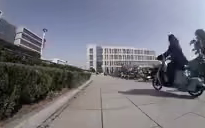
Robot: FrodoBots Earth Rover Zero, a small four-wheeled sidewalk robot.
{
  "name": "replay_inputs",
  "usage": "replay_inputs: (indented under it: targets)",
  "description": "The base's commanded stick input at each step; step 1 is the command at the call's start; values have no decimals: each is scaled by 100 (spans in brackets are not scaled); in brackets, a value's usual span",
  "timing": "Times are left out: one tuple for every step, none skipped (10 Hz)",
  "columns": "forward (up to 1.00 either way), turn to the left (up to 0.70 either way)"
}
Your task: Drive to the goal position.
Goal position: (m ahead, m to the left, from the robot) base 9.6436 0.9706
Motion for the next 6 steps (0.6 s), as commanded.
replay_inputs:
  targets:
    - [50, 0]
    - [50, 0]
    - [50, 0]
    - [50, 0]
    - [50, 0]
    - [50, 0]
